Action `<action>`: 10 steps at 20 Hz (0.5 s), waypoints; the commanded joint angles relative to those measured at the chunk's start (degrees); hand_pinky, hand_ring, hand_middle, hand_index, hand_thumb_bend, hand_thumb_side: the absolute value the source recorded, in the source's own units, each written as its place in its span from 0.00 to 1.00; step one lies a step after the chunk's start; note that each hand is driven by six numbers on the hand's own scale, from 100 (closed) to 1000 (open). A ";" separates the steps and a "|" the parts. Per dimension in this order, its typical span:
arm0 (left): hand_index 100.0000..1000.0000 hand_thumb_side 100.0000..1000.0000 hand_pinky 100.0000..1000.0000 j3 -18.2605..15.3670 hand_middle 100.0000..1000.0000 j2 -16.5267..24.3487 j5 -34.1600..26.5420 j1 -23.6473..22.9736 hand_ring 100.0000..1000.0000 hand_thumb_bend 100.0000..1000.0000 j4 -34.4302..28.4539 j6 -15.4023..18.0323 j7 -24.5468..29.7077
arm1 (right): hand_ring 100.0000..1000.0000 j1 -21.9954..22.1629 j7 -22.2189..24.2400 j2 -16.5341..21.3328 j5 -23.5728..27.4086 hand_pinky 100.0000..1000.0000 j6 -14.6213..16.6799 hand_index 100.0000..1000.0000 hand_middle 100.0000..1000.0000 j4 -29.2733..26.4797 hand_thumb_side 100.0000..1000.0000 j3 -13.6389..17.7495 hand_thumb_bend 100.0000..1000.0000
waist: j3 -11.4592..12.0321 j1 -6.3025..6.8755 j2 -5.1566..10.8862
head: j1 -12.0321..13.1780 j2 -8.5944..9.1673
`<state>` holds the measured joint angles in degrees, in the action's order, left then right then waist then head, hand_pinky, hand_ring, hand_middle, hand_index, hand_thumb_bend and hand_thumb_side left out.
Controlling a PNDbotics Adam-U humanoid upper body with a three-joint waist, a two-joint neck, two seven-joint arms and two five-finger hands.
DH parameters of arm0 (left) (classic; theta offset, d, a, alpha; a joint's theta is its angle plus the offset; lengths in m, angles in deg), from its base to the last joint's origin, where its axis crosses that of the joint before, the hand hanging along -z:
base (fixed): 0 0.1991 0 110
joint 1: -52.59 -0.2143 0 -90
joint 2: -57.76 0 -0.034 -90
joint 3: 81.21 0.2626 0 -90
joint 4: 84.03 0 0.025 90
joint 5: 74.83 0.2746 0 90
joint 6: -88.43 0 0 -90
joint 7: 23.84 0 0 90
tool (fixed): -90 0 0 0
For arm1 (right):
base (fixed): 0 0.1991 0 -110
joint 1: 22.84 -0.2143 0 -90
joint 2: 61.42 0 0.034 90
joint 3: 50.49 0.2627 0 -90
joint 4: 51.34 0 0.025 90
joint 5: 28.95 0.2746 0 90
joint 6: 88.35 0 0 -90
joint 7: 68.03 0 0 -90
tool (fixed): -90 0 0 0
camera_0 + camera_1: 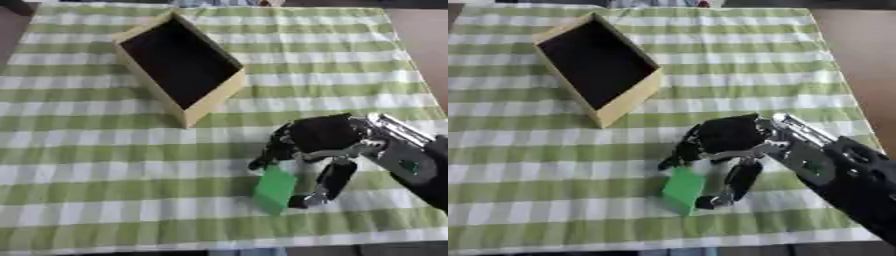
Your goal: Pick up objects on the table and place them in the box.
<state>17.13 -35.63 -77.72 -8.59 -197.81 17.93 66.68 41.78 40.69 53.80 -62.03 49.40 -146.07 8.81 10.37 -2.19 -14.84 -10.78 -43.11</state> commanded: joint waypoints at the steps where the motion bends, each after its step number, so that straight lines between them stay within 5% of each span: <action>1: 0.69 0.51 0.47 -0.39 0.53 1.12 0.31 0.82 0.59 0.00 -0.82 0.05 -0.13 | 0.52 -0.42 -1.33 0.86 -2.61 0.56 2.51 0.92 0.55 -1.00 0.47 0.84 0.18 | 0.01 0.11 0.71 | -0.08 0.63; 5: 0.69 0.51 0.47 -0.40 0.53 1.12 0.32 0.84 0.59 0.00 -0.82 0.08 -0.07 | 0.45 -0.82 -4.61 0.45 -4.95 0.44 2.46 0.88 0.47 -0.60 0.48 0.66 0.19 | 0.08 0.08 0.55 | -0.08 0.59; 6: 0.69 0.51 0.47 -0.42 0.53 1.12 0.33 0.87 0.59 0.00 -0.82 0.09 -0.06 | 0.40 -0.96 -5.23 0.33 -5.47 0.33 2.42 0.85 0.42 -0.50 0.51 0.67 0.22 | 0.11 0.08 0.50 | -0.08 0.57; 10: 0.69 0.51 0.47 -0.44 0.53 1.09 0.31 0.90 0.59 0.00 -0.82 0.13 -0.03 | 0.32 -1.61 -7.50 -0.19 -7.38 0.18 2.01 0.79 0.34 -0.23 0.51 0.65 0.22 | 0.18 0.03 0.33 | -0.13 0.55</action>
<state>17.12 -35.63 -77.71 -8.58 -197.81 17.94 66.69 40.91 34.01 52.90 -68.60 51.47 -145.97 8.79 10.55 -2.21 -15.28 -10.78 -43.11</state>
